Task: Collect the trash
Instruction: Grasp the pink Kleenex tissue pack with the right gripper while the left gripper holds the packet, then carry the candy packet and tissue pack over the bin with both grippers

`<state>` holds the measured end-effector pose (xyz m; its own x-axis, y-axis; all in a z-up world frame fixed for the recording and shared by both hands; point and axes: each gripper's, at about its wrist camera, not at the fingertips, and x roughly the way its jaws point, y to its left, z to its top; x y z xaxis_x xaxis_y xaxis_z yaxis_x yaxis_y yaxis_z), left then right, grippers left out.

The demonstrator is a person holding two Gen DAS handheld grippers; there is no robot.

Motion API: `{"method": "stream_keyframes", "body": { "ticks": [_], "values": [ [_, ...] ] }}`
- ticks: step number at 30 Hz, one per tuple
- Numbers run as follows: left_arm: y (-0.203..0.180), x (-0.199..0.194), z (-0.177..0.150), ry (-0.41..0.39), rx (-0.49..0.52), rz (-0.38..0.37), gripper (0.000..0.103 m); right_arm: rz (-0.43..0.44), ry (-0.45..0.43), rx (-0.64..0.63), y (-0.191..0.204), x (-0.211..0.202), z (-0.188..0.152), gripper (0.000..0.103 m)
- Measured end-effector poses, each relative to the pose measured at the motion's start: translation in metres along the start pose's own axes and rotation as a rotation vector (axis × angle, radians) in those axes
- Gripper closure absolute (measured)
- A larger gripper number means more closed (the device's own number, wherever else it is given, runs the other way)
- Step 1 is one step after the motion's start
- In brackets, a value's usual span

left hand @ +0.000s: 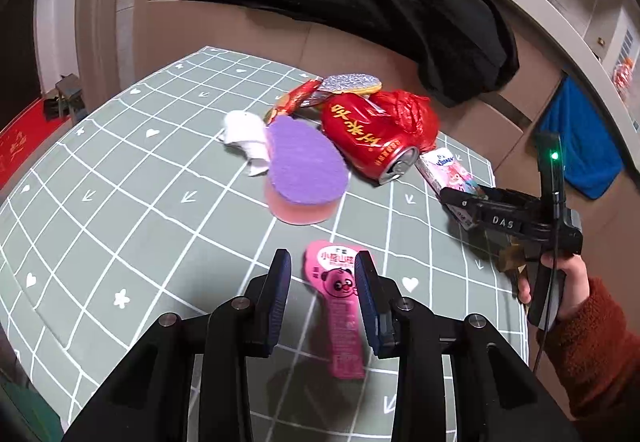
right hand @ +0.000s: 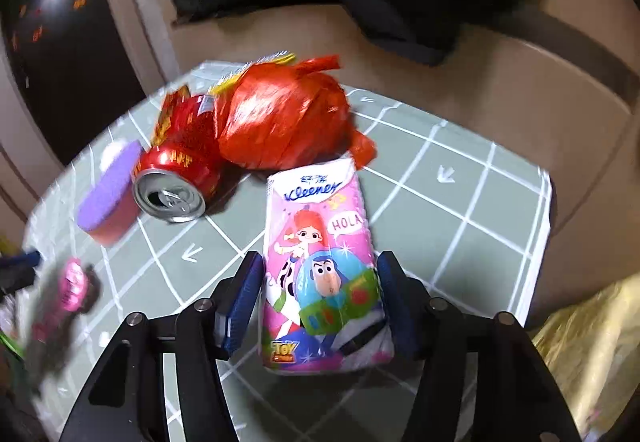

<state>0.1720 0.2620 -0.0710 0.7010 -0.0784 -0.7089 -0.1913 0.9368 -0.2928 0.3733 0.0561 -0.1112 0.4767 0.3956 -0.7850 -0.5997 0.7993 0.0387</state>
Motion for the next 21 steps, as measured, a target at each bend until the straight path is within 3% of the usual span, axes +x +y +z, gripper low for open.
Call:
{"method": "stream_keyframes", "body": {
  "ticks": [2,3,6,11,18,21],
  "values": [
    [0.000,0.001,-0.001,0.006,0.006,0.000,0.068,-0.034,0.009,-0.034,0.006,0.002,0.001,0.049],
    [-0.001,0.001,-0.001,0.010,0.012,0.000,0.068,-0.048,0.011,-0.043,0.009,0.001,0.001,0.058],
    [-0.010,0.005,-0.003,0.032,0.072,-0.009,0.066,-0.052,-0.012,-0.004,0.009,-0.013,-0.002,0.064],
    [-0.027,0.018,-0.007,0.062,0.171,0.022,0.060,0.023,-0.058,0.071,0.006,-0.046,-0.012,0.064],
    [-0.022,0.043,0.001,0.081,0.120,0.096,0.052,0.076,-0.089,0.098,0.008,-0.082,-0.031,0.064],
    [-0.022,0.050,0.000,0.114,0.118,0.075,0.051,0.082,-0.085,0.099,0.007,-0.089,-0.040,0.064]
  ]
}}
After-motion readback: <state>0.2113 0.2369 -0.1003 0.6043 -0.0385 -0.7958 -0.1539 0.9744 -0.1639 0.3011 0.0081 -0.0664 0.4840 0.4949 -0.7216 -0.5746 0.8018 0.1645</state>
